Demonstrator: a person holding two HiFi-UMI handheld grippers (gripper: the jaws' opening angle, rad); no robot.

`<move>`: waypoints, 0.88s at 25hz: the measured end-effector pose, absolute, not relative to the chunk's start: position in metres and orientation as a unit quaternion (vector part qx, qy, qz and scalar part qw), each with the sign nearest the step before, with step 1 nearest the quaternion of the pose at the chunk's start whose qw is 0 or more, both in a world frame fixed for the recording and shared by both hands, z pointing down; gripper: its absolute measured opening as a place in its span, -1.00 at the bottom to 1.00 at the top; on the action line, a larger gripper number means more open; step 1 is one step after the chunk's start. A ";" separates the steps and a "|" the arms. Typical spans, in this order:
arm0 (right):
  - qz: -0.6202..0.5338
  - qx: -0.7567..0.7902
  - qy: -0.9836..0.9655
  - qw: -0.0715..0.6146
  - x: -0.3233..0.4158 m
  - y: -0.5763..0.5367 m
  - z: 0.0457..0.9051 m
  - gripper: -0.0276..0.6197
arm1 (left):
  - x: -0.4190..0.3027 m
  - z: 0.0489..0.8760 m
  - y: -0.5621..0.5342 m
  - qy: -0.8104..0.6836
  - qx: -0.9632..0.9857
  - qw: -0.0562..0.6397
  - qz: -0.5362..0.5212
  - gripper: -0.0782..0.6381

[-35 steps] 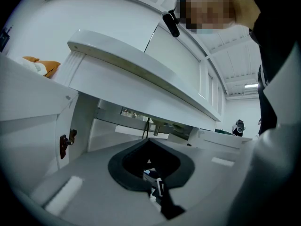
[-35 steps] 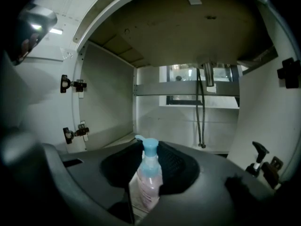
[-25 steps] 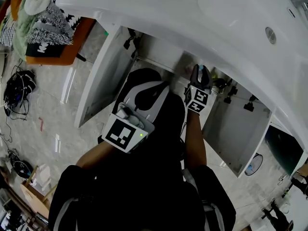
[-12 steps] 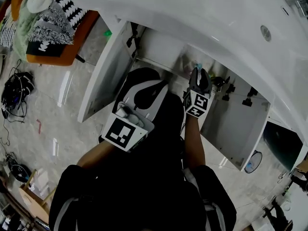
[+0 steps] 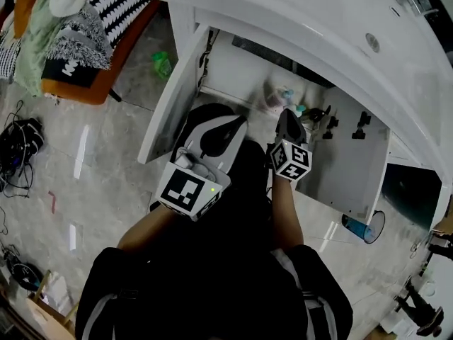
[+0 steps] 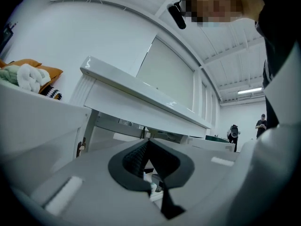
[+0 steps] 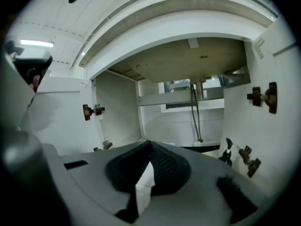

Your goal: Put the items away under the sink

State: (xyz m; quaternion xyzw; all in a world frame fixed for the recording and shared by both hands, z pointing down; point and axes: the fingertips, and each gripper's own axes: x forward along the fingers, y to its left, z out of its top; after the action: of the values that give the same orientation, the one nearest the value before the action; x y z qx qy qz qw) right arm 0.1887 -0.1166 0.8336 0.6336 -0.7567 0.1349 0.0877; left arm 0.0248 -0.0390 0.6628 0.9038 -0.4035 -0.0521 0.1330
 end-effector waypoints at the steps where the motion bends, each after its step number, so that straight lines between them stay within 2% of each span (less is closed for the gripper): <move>1: 0.137 0.634 -0.756 0.084 0.186 -0.111 0.830 -0.87 | 0.022 0.662 -0.036 -0.400 0.906 0.125 -0.056 -0.76; 5: 0.137 0.631 -0.758 0.085 0.174 -0.093 0.823 -0.87 | 0.009 0.663 -0.029 -0.394 0.911 0.107 -0.060 -0.76; 11: 0.151 0.635 -0.752 0.096 0.173 -0.081 0.806 -0.87 | 0.008 0.642 -0.028 -0.402 0.906 0.130 -0.043 -0.76; 22: 0.222 0.632 -0.732 0.125 0.167 -0.041 0.677 -0.87 | 0.021 0.497 -0.035 -0.411 0.895 0.173 0.001 -0.76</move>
State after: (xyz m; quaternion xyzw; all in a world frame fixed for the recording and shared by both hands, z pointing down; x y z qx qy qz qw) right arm 0.1666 -0.0405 0.6769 0.6319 -0.7321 0.2219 0.1247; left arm 0.0208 -0.0354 0.4966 0.8952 -0.4108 0.0010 0.1729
